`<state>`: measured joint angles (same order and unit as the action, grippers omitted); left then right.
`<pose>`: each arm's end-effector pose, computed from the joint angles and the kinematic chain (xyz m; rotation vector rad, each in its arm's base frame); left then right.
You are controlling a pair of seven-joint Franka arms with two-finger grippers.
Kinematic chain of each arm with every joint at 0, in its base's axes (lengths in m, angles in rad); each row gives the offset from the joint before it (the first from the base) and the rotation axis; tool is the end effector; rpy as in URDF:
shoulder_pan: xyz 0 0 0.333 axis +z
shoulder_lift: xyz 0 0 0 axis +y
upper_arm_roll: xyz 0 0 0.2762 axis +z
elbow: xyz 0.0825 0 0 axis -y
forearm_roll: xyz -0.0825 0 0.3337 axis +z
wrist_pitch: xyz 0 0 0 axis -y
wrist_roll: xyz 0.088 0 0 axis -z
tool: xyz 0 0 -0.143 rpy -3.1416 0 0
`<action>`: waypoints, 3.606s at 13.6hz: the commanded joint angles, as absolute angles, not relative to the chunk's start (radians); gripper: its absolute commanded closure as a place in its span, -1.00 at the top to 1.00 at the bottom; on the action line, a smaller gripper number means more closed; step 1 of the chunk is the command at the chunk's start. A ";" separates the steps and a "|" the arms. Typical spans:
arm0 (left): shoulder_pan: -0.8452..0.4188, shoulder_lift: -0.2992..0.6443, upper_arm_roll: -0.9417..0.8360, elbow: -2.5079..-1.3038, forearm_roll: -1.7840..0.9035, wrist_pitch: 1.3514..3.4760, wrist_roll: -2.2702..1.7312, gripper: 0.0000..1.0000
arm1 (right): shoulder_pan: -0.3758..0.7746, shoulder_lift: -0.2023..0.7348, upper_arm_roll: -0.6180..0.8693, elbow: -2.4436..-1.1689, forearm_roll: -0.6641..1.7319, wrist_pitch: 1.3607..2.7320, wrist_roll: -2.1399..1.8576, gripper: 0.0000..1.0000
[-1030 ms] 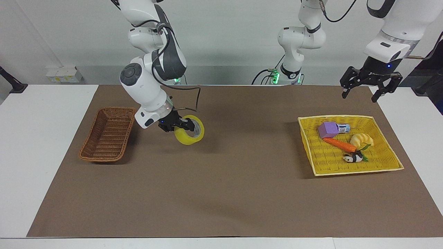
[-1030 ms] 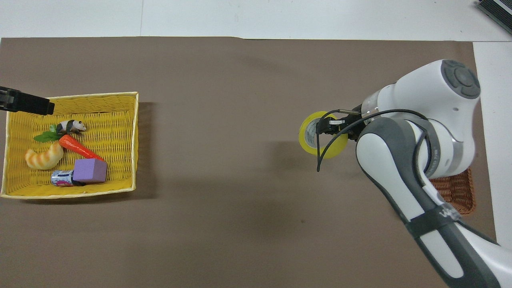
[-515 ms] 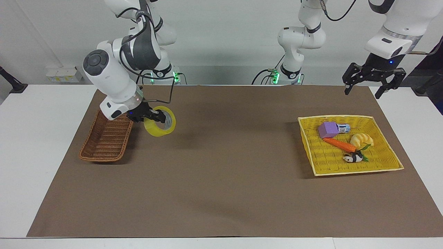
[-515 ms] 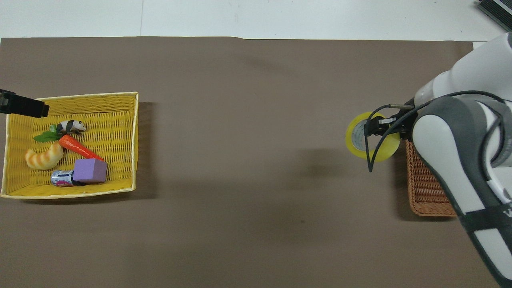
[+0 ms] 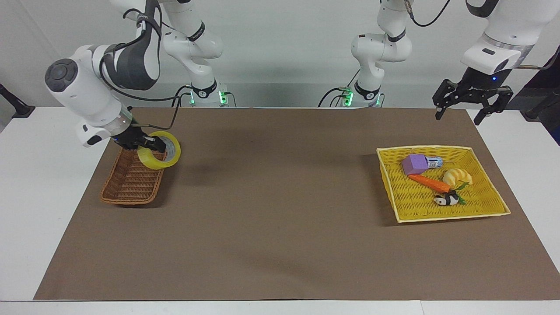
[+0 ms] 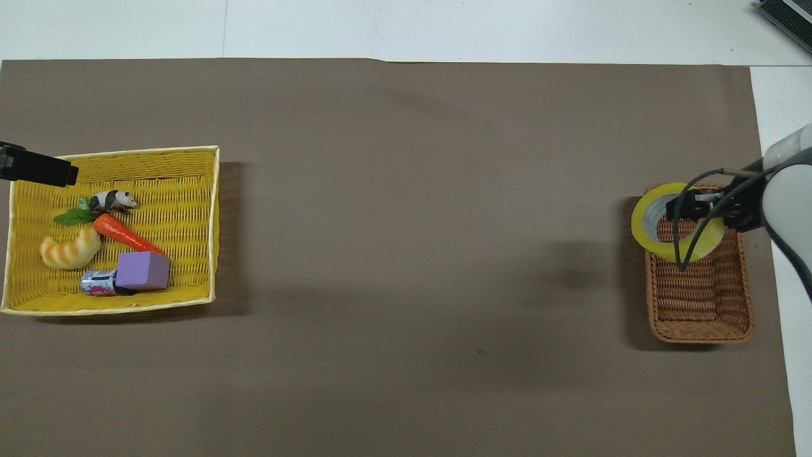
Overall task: Move tape to another basket
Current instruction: 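Carry the tape with the right gripper over the brown wicker basket, then lower the tape into the wicker basket and open the right gripper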
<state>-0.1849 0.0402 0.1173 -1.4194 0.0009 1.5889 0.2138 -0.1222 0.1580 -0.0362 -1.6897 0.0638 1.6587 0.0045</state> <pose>0.5204 -0.0364 0.5944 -3.0892 0.4381 -0.2012 0.5230 -0.0741 0.4242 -3.0456 0.2666 0.2820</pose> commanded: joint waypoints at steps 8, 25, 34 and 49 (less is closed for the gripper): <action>-0.176 0.041 0.110 -1.404 0.020 1.569 0.225 1.00 | -0.259 0.126 -0.023 -2.006 -0.136 1.902 -0.115 -0.50; -0.176 0.041 0.110 -1.404 0.020 1.569 0.225 1.00 | -0.184 0.121 -0.006 -1.955 -0.325 1.862 -0.065 1.00; -0.178 0.040 0.110 -1.404 0.020 1.569 0.225 1.00 | -0.086 0.156 0.000 -1.842 -0.184 1.882 0.101 1.00; -0.178 0.040 0.110 -1.404 0.020 1.569 0.225 1.00 | -0.021 0.029 0.002 -1.744 -0.012 1.815 0.048 1.00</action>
<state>-0.1849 0.0401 0.1173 -1.4194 0.0009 1.5889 0.2144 -0.0163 0.0804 0.0006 -1.7476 -0.0474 1.8601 0.1071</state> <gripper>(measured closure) 0.000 0.000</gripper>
